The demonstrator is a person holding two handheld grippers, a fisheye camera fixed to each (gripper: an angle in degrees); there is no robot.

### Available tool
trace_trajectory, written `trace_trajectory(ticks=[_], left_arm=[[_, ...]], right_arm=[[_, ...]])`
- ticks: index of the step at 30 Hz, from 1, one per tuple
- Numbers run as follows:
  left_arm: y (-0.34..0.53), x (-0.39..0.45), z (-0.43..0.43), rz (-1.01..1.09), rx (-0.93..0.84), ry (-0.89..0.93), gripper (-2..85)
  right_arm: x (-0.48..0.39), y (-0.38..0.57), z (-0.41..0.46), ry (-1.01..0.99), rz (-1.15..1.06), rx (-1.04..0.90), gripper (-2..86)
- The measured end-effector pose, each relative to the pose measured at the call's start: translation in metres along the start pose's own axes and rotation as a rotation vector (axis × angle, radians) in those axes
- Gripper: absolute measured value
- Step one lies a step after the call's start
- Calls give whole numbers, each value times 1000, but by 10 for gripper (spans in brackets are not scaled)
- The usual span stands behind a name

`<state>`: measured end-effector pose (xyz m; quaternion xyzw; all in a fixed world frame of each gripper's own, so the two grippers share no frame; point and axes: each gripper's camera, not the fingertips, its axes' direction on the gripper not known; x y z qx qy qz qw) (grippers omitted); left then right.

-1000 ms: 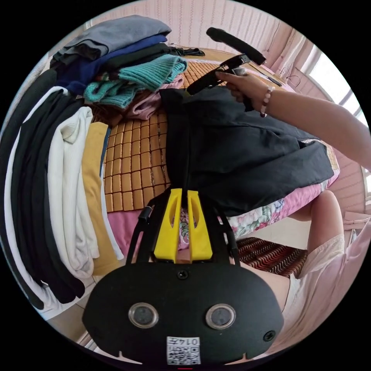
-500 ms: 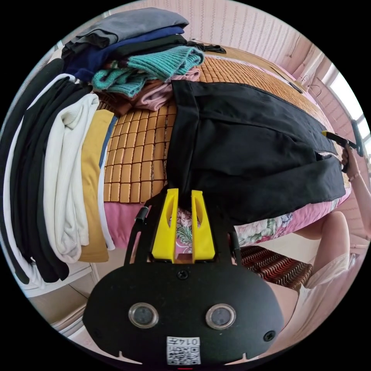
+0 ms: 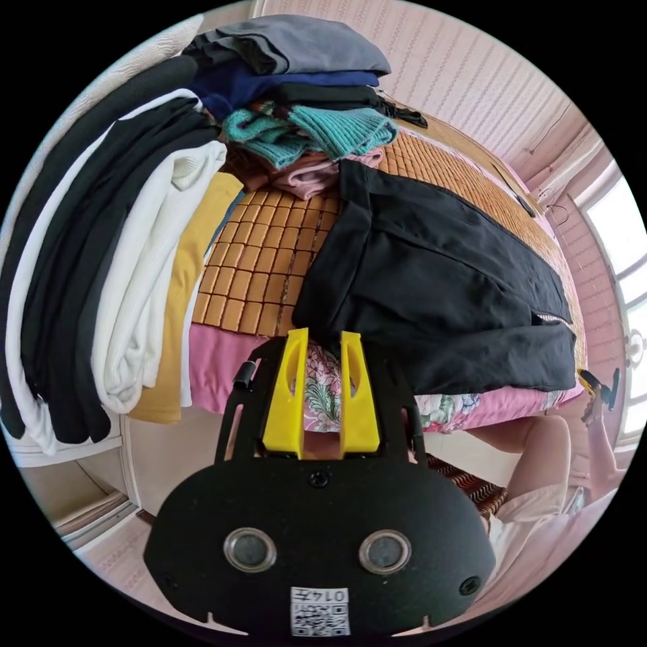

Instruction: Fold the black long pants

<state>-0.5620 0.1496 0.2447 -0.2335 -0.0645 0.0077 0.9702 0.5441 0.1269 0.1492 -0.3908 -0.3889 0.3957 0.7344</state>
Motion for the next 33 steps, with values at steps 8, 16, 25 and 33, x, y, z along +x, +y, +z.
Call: trace_trajectory(ticks=[8, 16, 25, 33], left_arm=[[-21, 17, 25, -18, -93, -36, 78], [-18, 25, 3, 90, -75, 7, 25], [-3, 28, 13, 88, -104, -11, 54], [6, 10, -25, 8, -8, -37, 75]], right_arm=[[15, -34, -5, -18, -12, -61, 6], [54, -6, -94, -71, -17, 130, -9], [105, 13, -77, -35, 94, 21, 38], [92, -54, -118, 30, -23, 129, 97]])
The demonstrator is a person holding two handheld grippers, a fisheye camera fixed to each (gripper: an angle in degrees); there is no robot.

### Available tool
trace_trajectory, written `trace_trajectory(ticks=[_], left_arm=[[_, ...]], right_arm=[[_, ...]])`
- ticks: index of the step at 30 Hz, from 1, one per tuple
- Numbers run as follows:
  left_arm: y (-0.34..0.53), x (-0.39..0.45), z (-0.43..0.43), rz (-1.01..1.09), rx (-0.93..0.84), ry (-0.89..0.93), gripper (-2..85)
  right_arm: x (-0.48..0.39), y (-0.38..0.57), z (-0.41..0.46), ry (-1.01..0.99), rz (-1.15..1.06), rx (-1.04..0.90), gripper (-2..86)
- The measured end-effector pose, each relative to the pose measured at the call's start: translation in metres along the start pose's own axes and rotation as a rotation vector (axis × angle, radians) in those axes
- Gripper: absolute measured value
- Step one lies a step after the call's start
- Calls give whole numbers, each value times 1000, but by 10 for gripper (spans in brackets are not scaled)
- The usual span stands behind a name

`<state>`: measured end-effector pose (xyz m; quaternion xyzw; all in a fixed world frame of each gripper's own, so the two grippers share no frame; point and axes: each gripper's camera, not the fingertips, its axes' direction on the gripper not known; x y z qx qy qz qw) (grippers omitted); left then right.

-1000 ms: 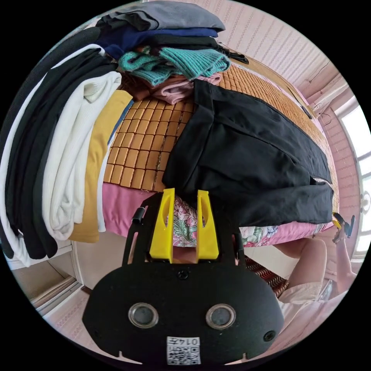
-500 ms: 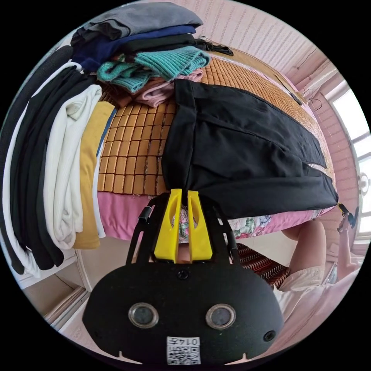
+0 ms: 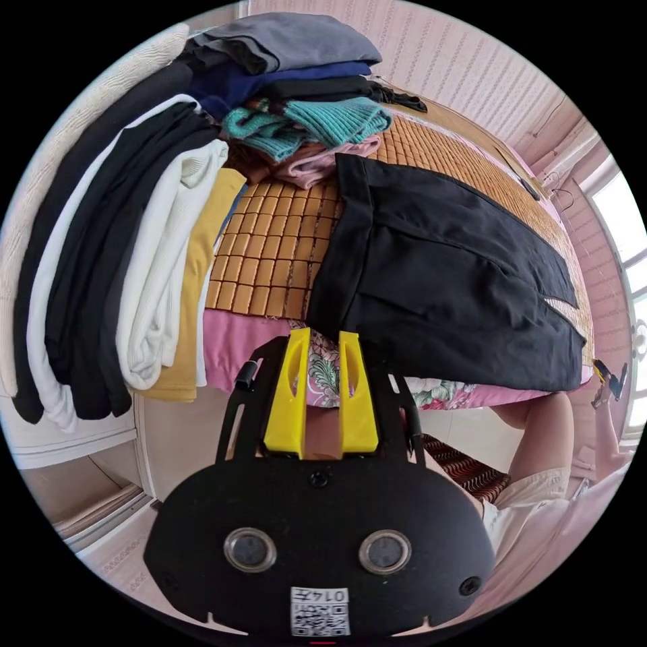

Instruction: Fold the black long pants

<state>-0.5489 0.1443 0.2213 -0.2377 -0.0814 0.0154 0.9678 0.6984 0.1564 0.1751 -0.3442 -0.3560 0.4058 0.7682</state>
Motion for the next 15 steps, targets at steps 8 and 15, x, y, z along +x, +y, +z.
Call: trace_trajectory(ticks=[8, 15], left_arm=[[-30, 23, 28, 3, -50, -27, 82], [-41, 30, 39, 41, -88, -68, 82]], right_arm=[[12, -53, 36, -28, 32, -145, 26], [26, -88, -8, -37, -49, -70, 4]])
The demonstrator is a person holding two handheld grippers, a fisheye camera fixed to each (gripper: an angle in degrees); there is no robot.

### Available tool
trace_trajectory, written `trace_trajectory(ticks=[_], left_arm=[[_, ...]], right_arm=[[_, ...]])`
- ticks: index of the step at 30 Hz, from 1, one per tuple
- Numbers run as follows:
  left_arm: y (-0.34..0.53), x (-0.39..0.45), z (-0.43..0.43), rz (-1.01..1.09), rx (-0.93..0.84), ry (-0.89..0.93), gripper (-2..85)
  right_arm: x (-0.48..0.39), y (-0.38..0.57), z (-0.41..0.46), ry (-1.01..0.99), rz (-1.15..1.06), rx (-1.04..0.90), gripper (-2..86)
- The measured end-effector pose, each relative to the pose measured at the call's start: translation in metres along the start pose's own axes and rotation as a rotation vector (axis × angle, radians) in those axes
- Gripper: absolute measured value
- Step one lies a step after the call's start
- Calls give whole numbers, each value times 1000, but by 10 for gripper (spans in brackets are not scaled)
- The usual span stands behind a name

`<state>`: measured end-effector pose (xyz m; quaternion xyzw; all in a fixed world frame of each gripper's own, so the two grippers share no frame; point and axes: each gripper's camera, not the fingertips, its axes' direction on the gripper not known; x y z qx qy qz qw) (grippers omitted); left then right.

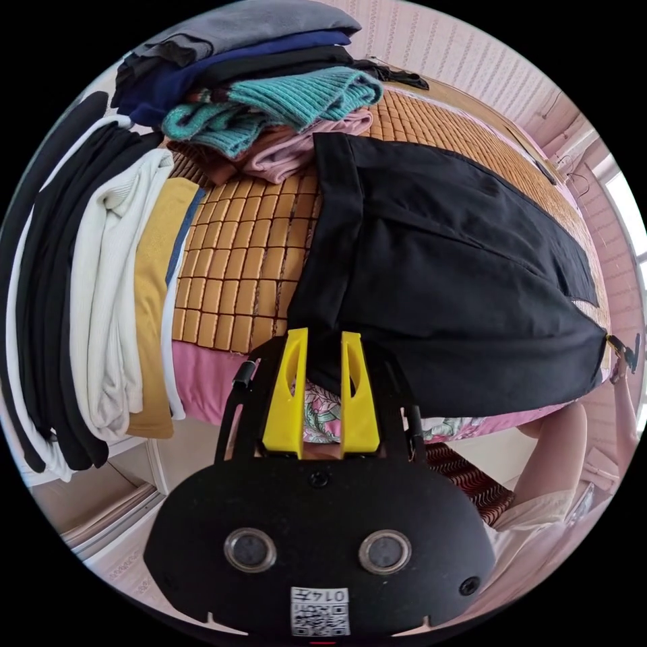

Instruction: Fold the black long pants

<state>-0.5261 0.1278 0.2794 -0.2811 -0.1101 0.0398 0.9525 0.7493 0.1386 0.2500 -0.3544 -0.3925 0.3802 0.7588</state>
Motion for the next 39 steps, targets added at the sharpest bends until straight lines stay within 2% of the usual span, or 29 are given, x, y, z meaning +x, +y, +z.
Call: trace_trajectory(ticks=[5, 8, 11, 14, 18, 21, 25, 27, 31, 39], left_arm=[[4, -6, -3, -10, 14, -4, 82], [10, -17, -9, -49, 38, 30, 82], [22, -31, -23, -95, 92, 62, 83], [41, -46, -36, -142, 149, 138, 88], [64, -69, -38, -241, 216, 265, 116], [65, -73, -29, -247, 175, 319, 129], [58, -70, -13, -236, 101, 312, 124], [58, -72, -15, -246, 89, 271, 108], [65, -76, -22, -202, 97, 313, 45], [98, -96, -53, -176, 138, 372, 37]], right_arm=[[13, -9, 14, -15, 40, -108, 58], [32, 17, -10, -59, 80, -11, 103], [62, 64, -42, -125, 125, 72, 107], [104, 122, -61, -168, 269, 118, 107], [152, 175, -55, -391, 436, 124, 111], [166, 185, -50, -507, 474, 154, 109], [177, 185, -52, -463, 522, 139, 72], [185, 185, -57, -502, 497, 146, 33], [193, 183, -66, -566, 446, 159, 10], [197, 175, -101, -588, 345, 162, 1]])
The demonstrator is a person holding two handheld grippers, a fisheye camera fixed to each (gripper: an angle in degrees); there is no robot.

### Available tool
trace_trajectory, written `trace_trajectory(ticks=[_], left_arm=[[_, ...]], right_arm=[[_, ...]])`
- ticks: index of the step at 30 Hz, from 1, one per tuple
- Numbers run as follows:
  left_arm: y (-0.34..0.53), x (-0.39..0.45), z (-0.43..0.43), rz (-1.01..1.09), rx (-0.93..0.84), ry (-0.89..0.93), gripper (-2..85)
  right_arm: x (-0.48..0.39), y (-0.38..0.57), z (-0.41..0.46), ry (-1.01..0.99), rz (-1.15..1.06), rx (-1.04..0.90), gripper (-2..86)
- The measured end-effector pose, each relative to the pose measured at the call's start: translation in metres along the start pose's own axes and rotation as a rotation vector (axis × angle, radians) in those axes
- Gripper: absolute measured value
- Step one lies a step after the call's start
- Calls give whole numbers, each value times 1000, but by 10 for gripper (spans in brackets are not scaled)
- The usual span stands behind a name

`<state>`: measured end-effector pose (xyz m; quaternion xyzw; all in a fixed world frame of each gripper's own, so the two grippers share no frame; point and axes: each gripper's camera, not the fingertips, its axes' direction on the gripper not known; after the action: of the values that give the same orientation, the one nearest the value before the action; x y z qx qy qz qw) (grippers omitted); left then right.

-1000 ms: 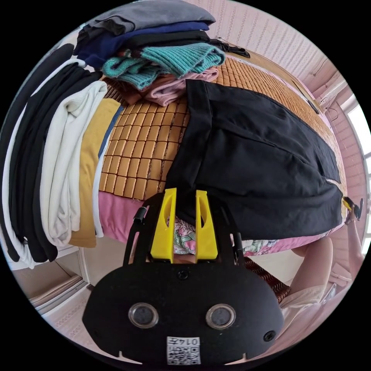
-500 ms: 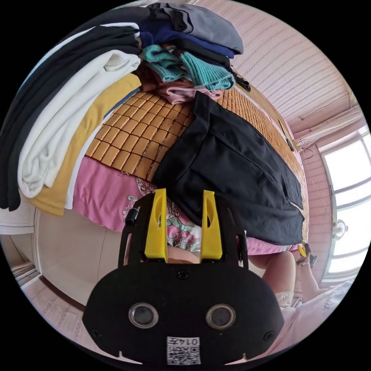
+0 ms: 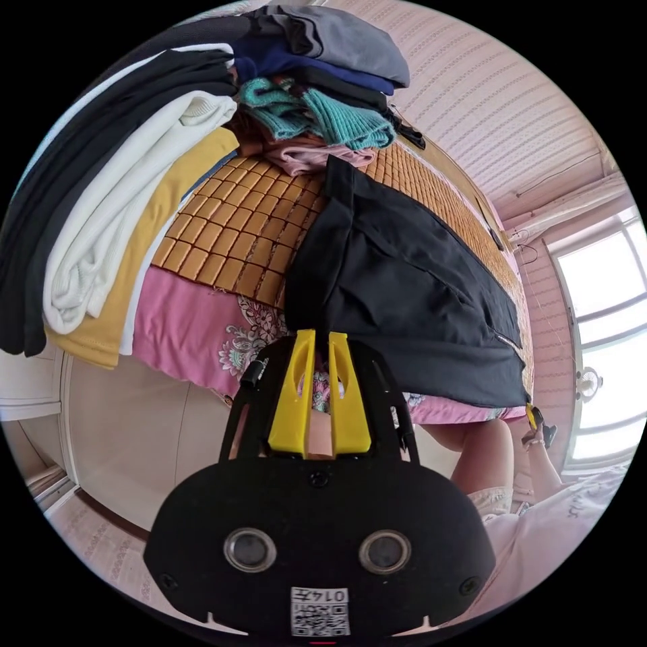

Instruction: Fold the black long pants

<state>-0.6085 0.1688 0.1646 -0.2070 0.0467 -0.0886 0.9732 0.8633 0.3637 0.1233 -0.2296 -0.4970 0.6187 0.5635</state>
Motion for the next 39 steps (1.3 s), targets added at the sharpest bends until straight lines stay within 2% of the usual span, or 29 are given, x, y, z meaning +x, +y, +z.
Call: trace_trajectory(ticks=[3, 7, 12, 17, 19, 21, 22, 24, 29, 31, 35, 39], left_arm=[[5, 4, -24, 36, 38, 35, 35], [-7, 25, -67, 98, 201, 107, 24], [-61, 52, -76, 186, 287, 113, 9], [-144, 74, -41, 172, 297, 83, 21], [-174, 75, -23, 44, 357, 46, 49], [-182, 75, -19, -14, 417, 0, 63], [-185, 75, -17, -9, 420, -19, 68], [-181, 76, -11, 17, 377, -47, 77], [-144, 64, 27, 60, 184, -152, 108], [-131, 59, 53, 21, 90, -150, 138], [-124, 70, 85, 34, 48, -101, 151], [-129, 94, 105, 59, 28, -202, 151]], right_arm=[[-27, -8, -18, 16, -92, 33, 0], [-77, -36, -27, 21, -233, 69, 0], [-163, -109, 26, 74, -398, 26, 2], [-213, -182, 124, 140, -342, -66, 17], [-219, -196, 158, 170, -286, -70, 43], [-216, -194, 188, 154, -220, -45, 131], [-213, -192, 194, 148, -207, -49, 145], [-194, -175, 214, 131, -188, -83, 178], [-150, -133, 231, 268, -157, -72, 184], [-138, -124, 238, 256, -123, -56, 184], [-137, -118, 252, 239, -61, 6, 171], [-149, -110, 272, 276, -77, 42, 165]])
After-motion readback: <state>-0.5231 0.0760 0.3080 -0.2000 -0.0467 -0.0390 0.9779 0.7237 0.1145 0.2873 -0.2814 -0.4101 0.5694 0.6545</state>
